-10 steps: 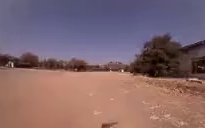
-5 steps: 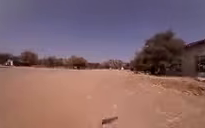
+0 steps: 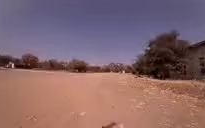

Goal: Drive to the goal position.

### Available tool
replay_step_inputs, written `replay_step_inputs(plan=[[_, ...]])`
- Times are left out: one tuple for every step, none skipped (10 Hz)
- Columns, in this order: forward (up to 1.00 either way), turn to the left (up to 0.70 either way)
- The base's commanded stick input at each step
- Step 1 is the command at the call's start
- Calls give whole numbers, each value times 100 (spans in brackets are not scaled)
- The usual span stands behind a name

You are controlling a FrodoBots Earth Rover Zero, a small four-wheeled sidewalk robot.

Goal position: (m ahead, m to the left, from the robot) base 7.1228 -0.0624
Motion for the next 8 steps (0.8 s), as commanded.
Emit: replay_step_inputs(plan=[[100,2],[100,2],[100,2],[100,2],[100,2],[100,2],[100,2],[100,2]])
